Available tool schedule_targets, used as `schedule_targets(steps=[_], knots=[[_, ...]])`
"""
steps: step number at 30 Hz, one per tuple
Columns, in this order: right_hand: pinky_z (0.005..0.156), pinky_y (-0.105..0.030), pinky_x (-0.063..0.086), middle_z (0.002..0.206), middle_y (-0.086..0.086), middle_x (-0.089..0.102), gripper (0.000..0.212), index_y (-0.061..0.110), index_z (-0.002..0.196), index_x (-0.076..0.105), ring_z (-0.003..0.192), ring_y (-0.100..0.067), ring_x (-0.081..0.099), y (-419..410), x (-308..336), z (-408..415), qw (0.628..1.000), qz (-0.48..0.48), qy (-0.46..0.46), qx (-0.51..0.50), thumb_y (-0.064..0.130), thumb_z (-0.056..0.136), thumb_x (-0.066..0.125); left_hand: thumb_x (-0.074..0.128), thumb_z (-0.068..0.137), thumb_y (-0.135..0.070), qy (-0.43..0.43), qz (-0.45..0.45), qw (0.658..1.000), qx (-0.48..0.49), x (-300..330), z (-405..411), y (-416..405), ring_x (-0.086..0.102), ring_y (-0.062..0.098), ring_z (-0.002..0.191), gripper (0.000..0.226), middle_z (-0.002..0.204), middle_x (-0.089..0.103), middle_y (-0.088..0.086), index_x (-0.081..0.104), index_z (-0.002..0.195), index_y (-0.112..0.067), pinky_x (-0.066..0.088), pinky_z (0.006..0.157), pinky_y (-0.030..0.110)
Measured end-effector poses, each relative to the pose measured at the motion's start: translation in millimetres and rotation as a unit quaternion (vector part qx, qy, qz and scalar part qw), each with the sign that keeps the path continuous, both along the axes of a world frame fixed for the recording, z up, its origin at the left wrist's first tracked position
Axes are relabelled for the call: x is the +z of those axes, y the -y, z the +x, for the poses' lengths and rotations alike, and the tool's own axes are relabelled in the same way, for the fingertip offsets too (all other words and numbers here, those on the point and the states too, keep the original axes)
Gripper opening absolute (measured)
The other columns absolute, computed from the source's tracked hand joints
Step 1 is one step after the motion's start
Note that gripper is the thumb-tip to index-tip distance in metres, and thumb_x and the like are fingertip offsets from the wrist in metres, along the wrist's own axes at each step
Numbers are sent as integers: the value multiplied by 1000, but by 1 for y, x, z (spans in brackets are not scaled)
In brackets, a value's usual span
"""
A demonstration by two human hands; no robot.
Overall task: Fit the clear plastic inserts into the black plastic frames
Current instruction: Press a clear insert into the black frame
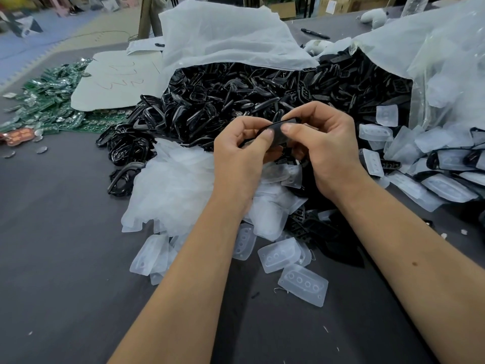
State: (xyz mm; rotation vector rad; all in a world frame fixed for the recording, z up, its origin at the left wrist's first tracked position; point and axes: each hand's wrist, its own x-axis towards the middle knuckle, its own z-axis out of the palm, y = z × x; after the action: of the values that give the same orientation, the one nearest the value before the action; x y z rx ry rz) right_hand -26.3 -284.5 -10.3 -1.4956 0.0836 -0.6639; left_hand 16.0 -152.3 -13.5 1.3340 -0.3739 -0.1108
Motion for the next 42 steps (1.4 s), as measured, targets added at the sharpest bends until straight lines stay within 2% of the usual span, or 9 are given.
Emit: schedule_targets(steps=[5,13,21,24,26,29,33,37,42], knots=[[57,-26,49,75,-4,71,12,9,89,74,65,-16,63,-1,0,0,1000,-5,-3,3,-1,89,69,64,97,4,-7,-12,1000,-1,1,-1,0,75,40,97,15,100,75,27,72,94,-7,61,77,35],[57,-33,46,82,-14,70,13,6,97,76,70,-27,60,1,-2,1,1000,-2,-8,12,4,94,64,64,95,6,-34,-25,999,-12,2,0,-3,73,20,82,22,84,73,7,73,87,-12,59,70,28],[50,-19,47,74,-2,73,18,-1,98,75,60,-8,66,-1,-2,0,999,-31,-8,17,-4,98,57,64,95,1,-49,-19,998,-19,1,0,0,72,20,75,15,78,72,6,70,86,-10,59,67,32],[51,-24,50,72,-3,75,18,1,98,77,59,-13,68,-4,-2,-1,998,-55,-15,24,-3,98,59,69,97,-6,-46,1,999,-8,1,-1,1,70,19,69,13,71,69,4,69,85,-10,58,61,33],[51,-30,50,73,-8,74,18,2,97,78,57,-15,62,-4,-1,-1,998,-61,-20,16,-3,98,60,71,96,-5,-43,10,999,6,2,-1,1,71,24,73,11,75,70,8,70,86,-10,58,61,32],[59,-45,56,82,-20,75,20,3,99,78,67,-28,64,-4,-1,-1,998,-56,-23,19,-5,97,59,71,95,-2,-45,9,999,15,2,-2,0,72,25,71,12,77,71,11,71,85,-9,58,57,30],[50,-24,49,70,-3,72,23,6,99,78,54,-16,58,-3,-2,0,997,-63,-35,34,-5,97,59,70,94,-1,-74,6,997,21,3,-1,1,68,17,60,15,68,68,3,68,82,-10,54,51,26],[51,-23,48,73,-5,72,21,6,101,78,56,-20,59,-2,-4,2,996,-66,-33,40,-3,97,60,71,94,-4,-86,7,996,22,2,1,1,66,16,57,15,67,68,4,65,81,-10,50,49,24],[54,-17,50,75,0,75,20,3,103,77,60,-8,67,-2,-4,2,996,-60,-25,55,-3,98,59,74,93,-5,-90,0,996,26,2,2,1,66,17,56,19,67,69,7,64,78,-11,50,48,24]])
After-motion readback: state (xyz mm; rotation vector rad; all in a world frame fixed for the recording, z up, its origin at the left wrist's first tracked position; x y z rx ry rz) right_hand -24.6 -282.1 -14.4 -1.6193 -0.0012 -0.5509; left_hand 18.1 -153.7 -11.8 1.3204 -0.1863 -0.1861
